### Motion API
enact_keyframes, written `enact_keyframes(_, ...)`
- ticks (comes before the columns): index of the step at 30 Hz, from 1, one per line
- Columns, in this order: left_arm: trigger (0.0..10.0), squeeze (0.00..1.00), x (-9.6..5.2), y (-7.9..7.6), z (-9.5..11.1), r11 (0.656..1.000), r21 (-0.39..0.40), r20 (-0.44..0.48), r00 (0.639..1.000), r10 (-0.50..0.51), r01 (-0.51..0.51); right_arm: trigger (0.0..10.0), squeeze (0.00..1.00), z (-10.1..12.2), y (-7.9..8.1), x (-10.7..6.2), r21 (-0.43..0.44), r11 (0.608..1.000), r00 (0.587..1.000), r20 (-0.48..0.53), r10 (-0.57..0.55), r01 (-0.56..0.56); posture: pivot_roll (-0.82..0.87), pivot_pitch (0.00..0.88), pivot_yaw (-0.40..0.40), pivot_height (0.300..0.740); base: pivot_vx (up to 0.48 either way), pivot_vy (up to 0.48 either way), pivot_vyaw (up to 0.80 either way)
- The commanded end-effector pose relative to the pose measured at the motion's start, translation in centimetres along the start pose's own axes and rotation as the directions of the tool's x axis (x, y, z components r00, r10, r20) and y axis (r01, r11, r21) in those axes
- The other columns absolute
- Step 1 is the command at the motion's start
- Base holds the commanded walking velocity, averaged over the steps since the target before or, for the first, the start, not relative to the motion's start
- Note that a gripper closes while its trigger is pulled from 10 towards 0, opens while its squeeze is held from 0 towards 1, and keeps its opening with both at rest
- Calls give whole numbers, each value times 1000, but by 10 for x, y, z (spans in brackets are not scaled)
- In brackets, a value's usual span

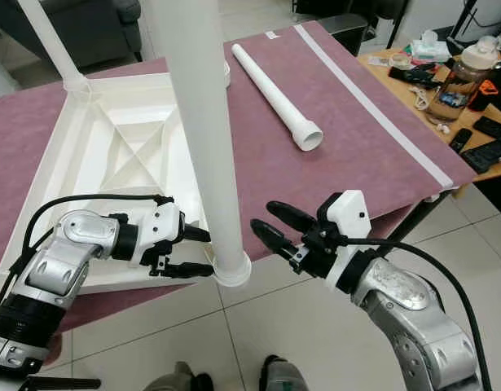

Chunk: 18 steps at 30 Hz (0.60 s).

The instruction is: Building children table

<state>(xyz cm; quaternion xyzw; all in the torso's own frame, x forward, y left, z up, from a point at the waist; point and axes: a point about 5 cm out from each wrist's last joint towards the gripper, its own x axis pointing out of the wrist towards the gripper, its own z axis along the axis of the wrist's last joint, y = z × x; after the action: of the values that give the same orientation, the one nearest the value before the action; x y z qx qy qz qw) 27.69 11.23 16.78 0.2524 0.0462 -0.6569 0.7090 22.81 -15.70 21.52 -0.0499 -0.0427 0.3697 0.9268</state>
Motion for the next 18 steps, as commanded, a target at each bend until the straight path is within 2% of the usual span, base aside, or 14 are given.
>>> enact_keyframes(1,10000,0,-6,9,3,975,-19,31,975,220,-220,10000,0,-3,-2,1,2,1000,1000,-5,-18,18,-101,138,46,740,0,0,0)
enact_keyframes(4,10000,0,-14,14,14,950,-43,116,943,312,-309,10000,0,-2,-8,5,-4,999,999,10,-53,53,-100,137,48,740,0,0,0)
enact_keyframes(6,10000,0,-19,22,23,899,-83,178,881,439,-431,10000,0,-2,-15,7,2,993,992,30,-122,122,-94,130,54,740,0,0,0)
enact_keyframes(7,10000,0,-19,22,23,899,-83,178,881,439,-431,10000,0,-2,-15,7,2,993,992,30,-122,122,-94,130,54,740,0,0,0)
enact_keyframes(8,10000,0,-21,25,25,869,-98,190,848,495,-485,10000,0,-2,-18,8,4,988,988,36,-152,152,-94,129,58,740,0,0,0)
enact_keyframes(11,10000,0,-30,40,24,698,-181,181,675,716,-692,10000,0,-5,-24,8,12,971,970,52,-237,237,-95,127,66,740,0,0,0)
enact_keyframes(12,10000,0,-30,40,24,698,-181,181,675,716,-692,10000,0,-5,-24,8,12,971,970,52,-237,237,-95,127,66,740,0,0,0)
enact_keyframes(13,10000,0,-32,42,22,646,-204,167,624,763,-735,10000,0,-6,-25,9,12,966,965,55,-257,257,-95,124,72,740,0,0,0)
enact_keyframes(14,10000,0,-33,44,20,612,-215,151,593,791,-761,10000,0,-7,-26,9,12,963,961,58,-271,271,-95,124,72,740,0,0,0)
enact_keyframes(15,10000,0,-33,44,20,612,-215,151,593,791,-761,10000,0,-7,-26,9,12,963,961,58,-271,271,-95,124,72,740,0,0,0)
enact_keyframes(16,10000,0,-32,43,16,552,-228,123,539,833,-802,10000,0,-8,-29,10,16,955,952,65,-298,298,-93,122,73,740,0,0,0)
enact_keyframes(17,10000,0,-32,43,16,552,-228,123,539,833,-802,10000,0,-8,-29,10,16,955,952,65,-298,298,-93,122,73,740,0,0,0)
enact_keyframes(18,10000,0,-29,43,13,516,-246,106,506,856,-821,10000,0,-9,-30,11,19,950,948,69,-312,311,-92,120,73,740,0,0,0)
